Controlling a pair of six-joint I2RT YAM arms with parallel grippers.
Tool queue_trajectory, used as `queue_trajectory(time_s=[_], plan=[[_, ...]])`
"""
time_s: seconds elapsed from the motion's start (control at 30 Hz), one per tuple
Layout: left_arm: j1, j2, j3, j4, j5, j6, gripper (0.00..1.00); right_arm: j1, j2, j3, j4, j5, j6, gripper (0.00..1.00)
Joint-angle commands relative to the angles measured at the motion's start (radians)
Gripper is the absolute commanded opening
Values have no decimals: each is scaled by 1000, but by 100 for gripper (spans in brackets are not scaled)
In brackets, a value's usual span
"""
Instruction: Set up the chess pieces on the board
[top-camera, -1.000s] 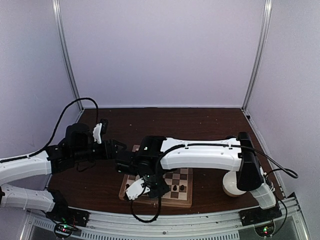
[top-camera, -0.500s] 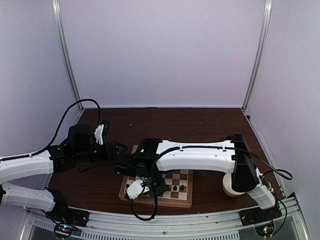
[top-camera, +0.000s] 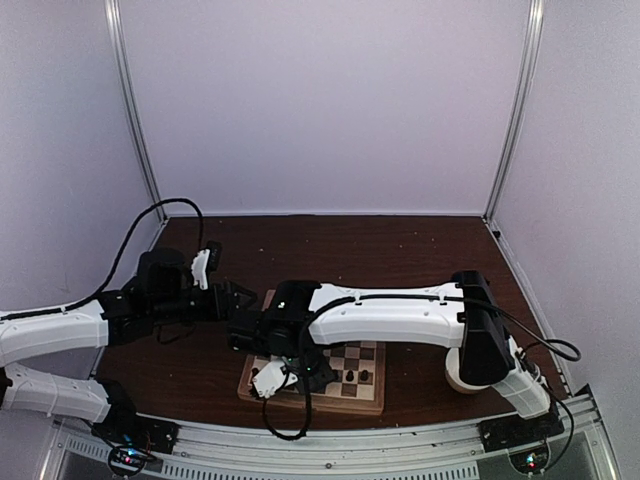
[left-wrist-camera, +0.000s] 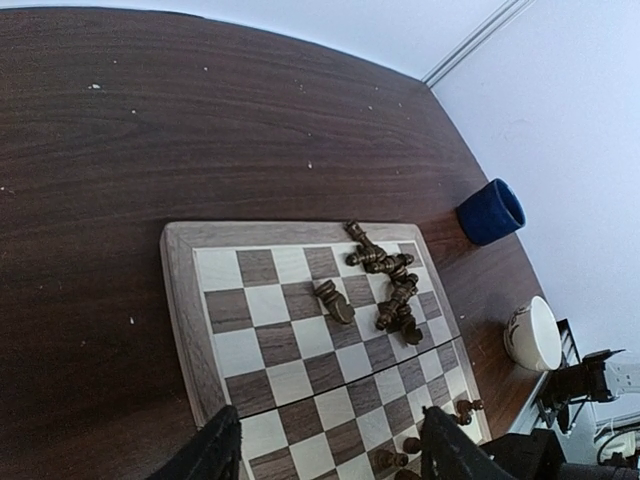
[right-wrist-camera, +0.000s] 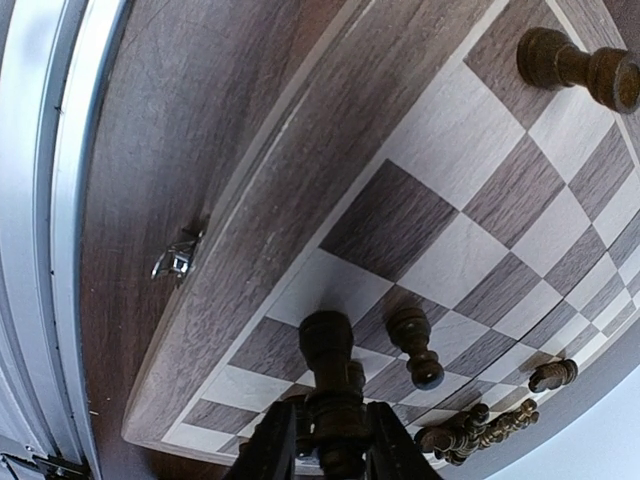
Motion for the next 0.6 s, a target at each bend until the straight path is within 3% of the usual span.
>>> queue_trajectory(time_s=[0.0, 0.2, 0.4, 0.57], plan=[[7, 7, -8, 54, 16, -6, 61, 4, 4, 19, 2, 19, 6, 29], [7, 8, -18, 63, 18, -12, 61, 3, -1, 20, 4, 3, 10, 30], [7, 7, -21, 65, 19, -12, 61, 3, 0, 24, 6, -15, 10, 16], [8, 15, -23, 73, 28, -17, 61, 3, 6, 35, 7, -25, 13, 13]])
